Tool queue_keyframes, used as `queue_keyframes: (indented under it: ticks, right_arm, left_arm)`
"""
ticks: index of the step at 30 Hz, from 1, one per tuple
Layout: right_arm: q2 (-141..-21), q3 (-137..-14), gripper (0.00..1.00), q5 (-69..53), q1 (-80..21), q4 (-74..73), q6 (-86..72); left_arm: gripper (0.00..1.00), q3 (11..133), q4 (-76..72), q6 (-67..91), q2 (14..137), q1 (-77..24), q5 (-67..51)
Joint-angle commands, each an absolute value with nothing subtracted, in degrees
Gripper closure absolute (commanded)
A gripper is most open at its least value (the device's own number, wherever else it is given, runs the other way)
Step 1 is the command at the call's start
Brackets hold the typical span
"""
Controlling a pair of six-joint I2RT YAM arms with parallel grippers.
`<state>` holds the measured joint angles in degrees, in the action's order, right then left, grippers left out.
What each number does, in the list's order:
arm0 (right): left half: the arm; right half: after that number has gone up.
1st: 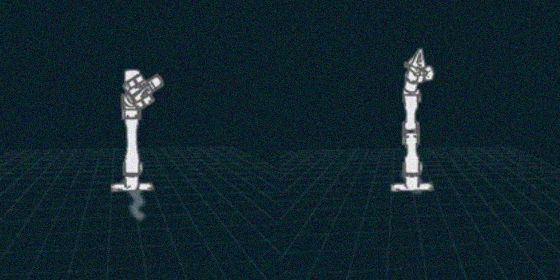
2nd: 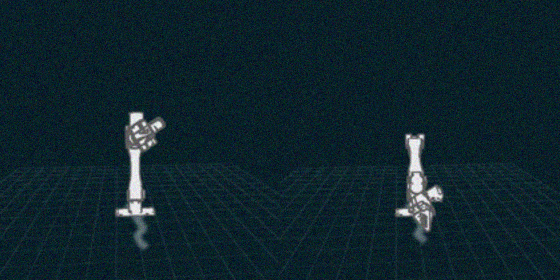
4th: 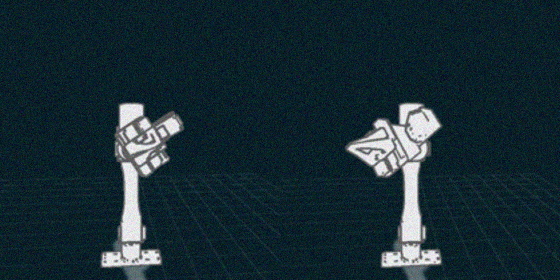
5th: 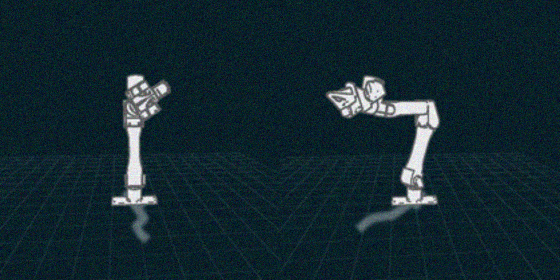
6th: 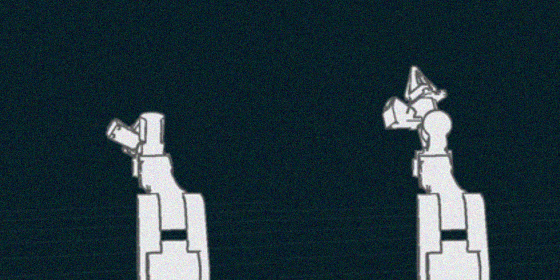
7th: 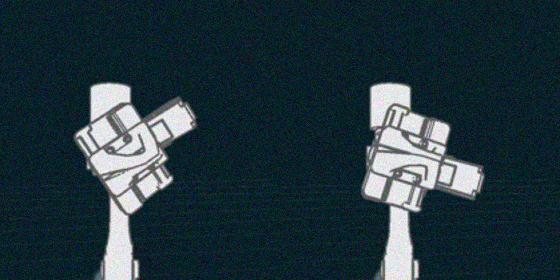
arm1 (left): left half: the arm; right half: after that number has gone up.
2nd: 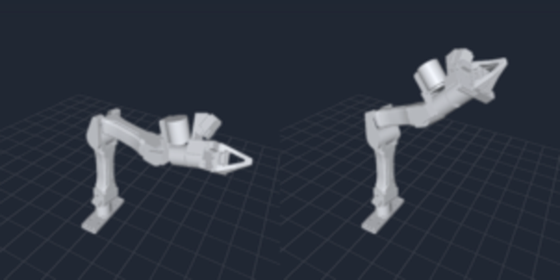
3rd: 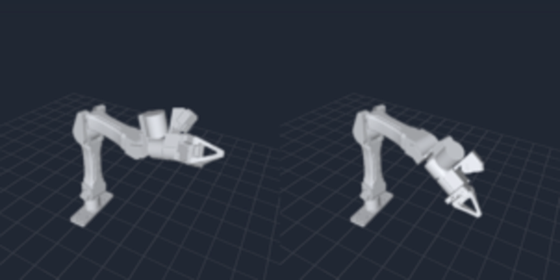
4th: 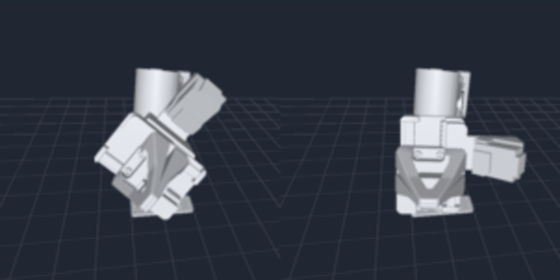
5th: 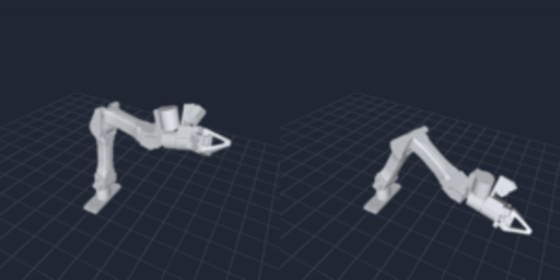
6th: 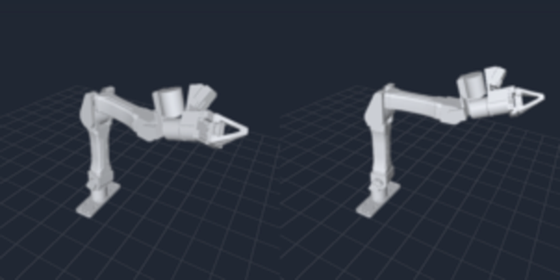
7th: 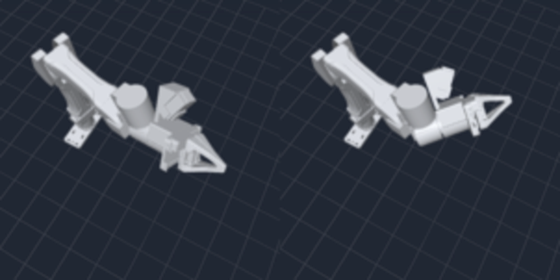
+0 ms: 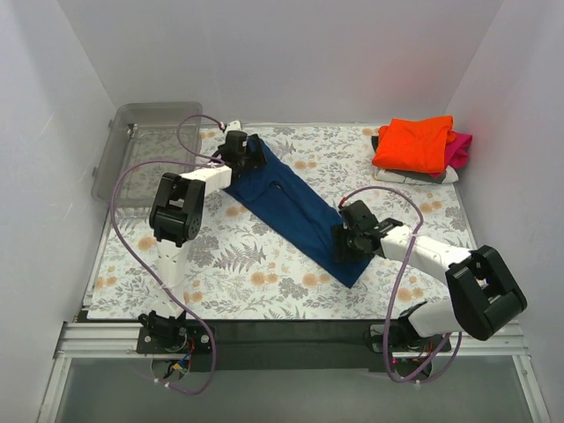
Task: Fold and stack the t-shirts
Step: Fold the tshirt
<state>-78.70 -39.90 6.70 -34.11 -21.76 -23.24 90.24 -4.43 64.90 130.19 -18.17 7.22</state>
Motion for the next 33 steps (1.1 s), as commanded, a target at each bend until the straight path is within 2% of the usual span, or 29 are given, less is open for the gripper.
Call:
queue_keyframes:
  ticks: [1, 6, 10, 11, 14, 15, 18, 25, 33]
  right_arm:
    - [-76.6, -40.0, 0.45, 3.3, -38.4, -24.4, -27.1]
    - [-77.8, -43.3, 0.45, -2.2, -43.6, -21.7, -26.9]
    - [-75.9, -46.8, 0.45, -0.3, -46.3, -21.9, -24.1]
    - [-75.2, -47.8, 0.45, 3.3, -46.3, -21.9, -23.6]
    - [-72.1, -49.8, 0.43, 9.9, -46.3, -21.7, -20.8]
    - [-71.5, -50.4, 0.38, 11.6, -46.3, -21.5, -19.9]
    - [-72.8, -52.4, 0.34, 17.7, -45.8, -20.8, -16.4]
    - [-79.8, -53.9, 0.34, 18.2, -41.2, -16.5, -12.0]
    - [-85.2, -52.1, 0.36, 14.0, -37.6, -11.7, -10.0]
  left_arm:
    - [0.22, 91.1, 2.9, 64.3, 135.0, -18.6, 4.5]
    - [0.22, 95.4, 2.5, 63.4, 135.8, -21.1, 4.0]
    - [0.22, 95.9, 2.4, 62.1, 132.2, -21.4, 4.1]
    - [0.22, 95.6, 2.3, 61.0, 131.1, -21.4, 4.2]
    - [0.22, 92.5, 1.0, 59.7, 125.3, -21.4, 4.4]
    - [0.22, 91.4, 0.4, 59.4, 123.5, -21.4, 4.2]
    - [0.22, 87.3, -2.3, 59.2, 117.1, -21.4, 4.7]
    - [0.22, 79.1, -1.5, 60.3, 108.6, -21.4, 8.9]
    - [0.21, 77.1, -0.4, 61.9, 113.8, -21.0, 8.6]
